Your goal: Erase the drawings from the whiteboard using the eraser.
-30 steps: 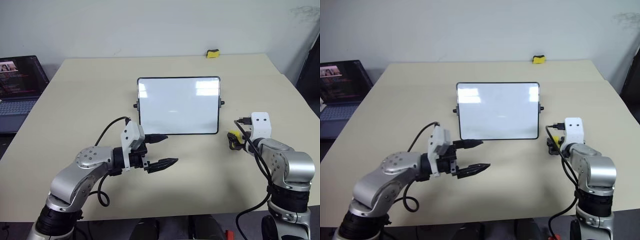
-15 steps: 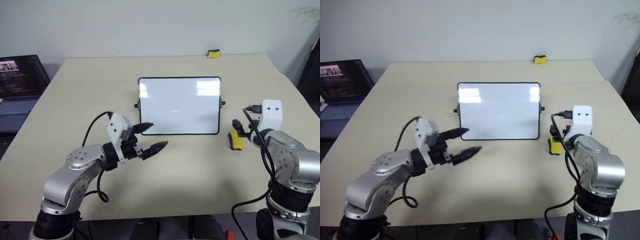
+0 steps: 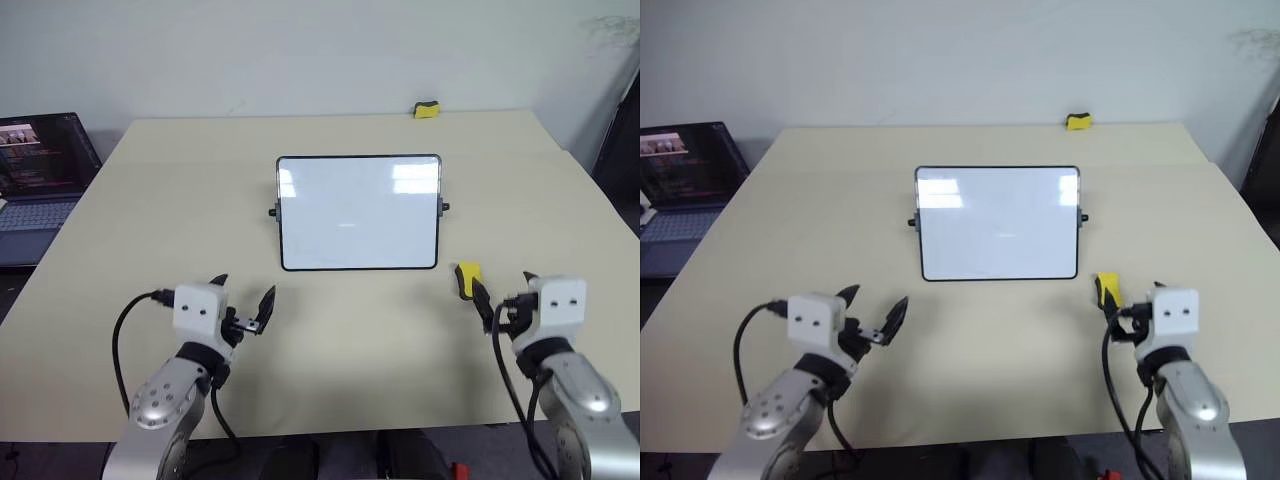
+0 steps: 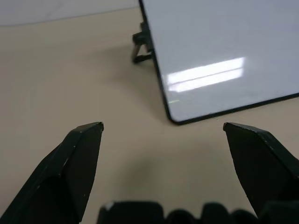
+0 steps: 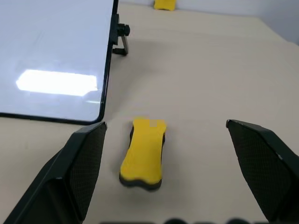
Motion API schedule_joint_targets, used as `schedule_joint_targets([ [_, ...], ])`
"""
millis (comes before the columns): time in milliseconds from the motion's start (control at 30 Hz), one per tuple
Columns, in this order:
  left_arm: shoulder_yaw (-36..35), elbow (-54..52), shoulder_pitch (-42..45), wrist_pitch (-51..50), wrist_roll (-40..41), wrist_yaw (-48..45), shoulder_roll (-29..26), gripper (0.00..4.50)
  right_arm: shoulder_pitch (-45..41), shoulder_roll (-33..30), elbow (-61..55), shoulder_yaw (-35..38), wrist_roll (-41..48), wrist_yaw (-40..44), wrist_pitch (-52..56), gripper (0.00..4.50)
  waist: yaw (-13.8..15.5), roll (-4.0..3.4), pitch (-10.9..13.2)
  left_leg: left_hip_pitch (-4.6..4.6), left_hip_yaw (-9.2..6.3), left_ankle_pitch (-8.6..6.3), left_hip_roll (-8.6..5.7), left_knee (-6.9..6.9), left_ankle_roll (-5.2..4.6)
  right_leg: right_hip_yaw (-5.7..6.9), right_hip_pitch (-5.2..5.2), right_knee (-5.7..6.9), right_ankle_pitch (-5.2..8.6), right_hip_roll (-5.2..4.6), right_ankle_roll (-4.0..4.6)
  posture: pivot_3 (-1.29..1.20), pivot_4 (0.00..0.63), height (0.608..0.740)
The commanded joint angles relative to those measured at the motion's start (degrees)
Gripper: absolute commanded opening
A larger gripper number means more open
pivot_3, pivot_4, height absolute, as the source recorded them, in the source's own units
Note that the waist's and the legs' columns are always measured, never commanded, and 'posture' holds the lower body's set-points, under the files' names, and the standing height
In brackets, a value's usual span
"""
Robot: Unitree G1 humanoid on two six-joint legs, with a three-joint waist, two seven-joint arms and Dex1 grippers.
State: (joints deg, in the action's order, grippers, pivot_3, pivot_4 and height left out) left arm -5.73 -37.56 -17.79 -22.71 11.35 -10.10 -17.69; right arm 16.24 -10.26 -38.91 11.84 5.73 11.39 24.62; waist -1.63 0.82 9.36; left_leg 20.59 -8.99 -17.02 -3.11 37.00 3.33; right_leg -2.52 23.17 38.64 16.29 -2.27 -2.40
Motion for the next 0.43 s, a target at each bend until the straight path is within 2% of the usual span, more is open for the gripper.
schedule_joint_targets([
  [33,-1.4,-1.9,-5.9,5.9,-3.6,2.4,2.2,4.5,4.3,1.6,0.2,-1.8,0.0,1.0,-10.4,4.47,-0.1,0.0,0.0,-0.04,0.03,-0.02,0.01,0.0,-0.02,-0.02,-0.02,0.0,0.01,0.0,-0.01,0.0,0.15,0.74],
  [200,-3.6,-3.0,-11.2,8.8,-3.7,2.0,3.4,4.5,7.6,2.8,2.5,-5.9,-2.0,0.4,-15.5,4.47,0.1,0.05,0.0,-0.02,-0.08,-0.04,0.04,0.01,-0.08,-0.02,-0.06,-0.02,0.18,0.01,-0.24,0.0,0.15,0.74],
  [433,-7.8,-4.6,-15.9,10.9,-2.4,0.8,4.2,4.5,7.2,1.2,5.3,-6.1,-1.0,1.4,-17.0,4.47,0.1,0.15,-0.1,-0.03,-0.08,-0.01,0.03,0.02,-0.07,0.0,-0.11,0.0,0.2,0.01,-0.24,0.0,0.15,0.74],
])
